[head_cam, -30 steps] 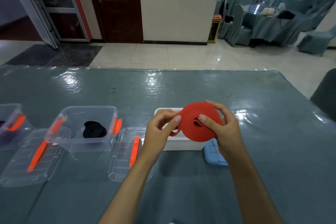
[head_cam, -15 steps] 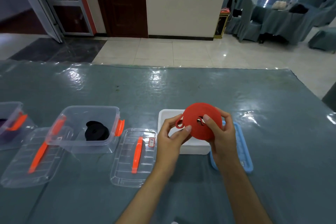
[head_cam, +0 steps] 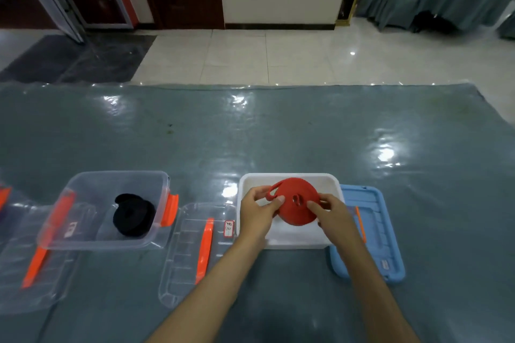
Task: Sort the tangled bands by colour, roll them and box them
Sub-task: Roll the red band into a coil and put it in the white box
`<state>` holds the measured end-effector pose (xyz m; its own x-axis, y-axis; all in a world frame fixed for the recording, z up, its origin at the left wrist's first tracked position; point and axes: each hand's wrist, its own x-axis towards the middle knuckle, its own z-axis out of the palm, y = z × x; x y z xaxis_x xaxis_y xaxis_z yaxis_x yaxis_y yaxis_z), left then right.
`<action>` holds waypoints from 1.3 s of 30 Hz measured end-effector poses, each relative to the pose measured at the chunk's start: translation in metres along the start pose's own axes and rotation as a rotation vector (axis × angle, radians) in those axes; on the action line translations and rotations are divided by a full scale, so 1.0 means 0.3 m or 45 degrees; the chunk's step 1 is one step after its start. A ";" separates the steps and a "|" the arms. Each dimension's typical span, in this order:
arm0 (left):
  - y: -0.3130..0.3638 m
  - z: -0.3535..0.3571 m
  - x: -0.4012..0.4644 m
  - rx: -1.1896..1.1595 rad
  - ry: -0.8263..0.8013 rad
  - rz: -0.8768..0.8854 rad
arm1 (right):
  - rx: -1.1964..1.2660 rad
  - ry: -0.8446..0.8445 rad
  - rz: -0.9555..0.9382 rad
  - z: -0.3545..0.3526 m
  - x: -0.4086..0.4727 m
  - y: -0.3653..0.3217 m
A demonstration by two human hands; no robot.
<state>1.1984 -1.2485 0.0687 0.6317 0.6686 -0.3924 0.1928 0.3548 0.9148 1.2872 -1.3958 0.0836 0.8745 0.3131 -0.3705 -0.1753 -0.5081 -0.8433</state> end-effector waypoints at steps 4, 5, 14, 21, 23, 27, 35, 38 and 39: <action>-0.077 0.037 0.131 0.022 0.016 -0.225 | -0.325 -0.232 0.121 0.016 0.109 0.055; -0.096 0.044 0.160 0.051 0.009 -0.271 | -0.377 -0.288 0.141 0.022 0.128 0.064; -0.222 0.107 0.319 0.273 0.105 -0.433 | -0.555 -0.488 0.355 0.088 0.254 0.120; -0.257 0.111 0.365 0.322 0.146 -0.447 | -0.559 -0.499 0.385 0.141 0.298 0.157; -0.267 0.101 0.365 0.361 0.140 -0.445 | -0.587 -0.498 0.385 0.146 0.300 0.162; -0.258 0.089 0.353 0.509 0.111 -0.384 | -0.678 -0.479 0.367 0.144 0.283 0.140; -0.106 0.026 0.174 1.228 -0.279 0.122 | -0.478 0.229 -0.294 -0.022 0.175 0.089; -0.058 -0.041 0.028 1.399 -0.205 0.557 | -0.392 0.439 -0.260 -0.130 0.188 0.151; -0.053 -0.072 -0.015 1.480 -0.144 0.707 | -0.354 0.506 -0.211 -0.163 0.198 0.186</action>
<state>1.1763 -1.2431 0.0540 0.8858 0.4636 0.0226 0.3856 -0.7621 0.5201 1.3515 -1.4449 0.0336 0.9942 0.1062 -0.0183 0.0603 -0.6886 -0.7226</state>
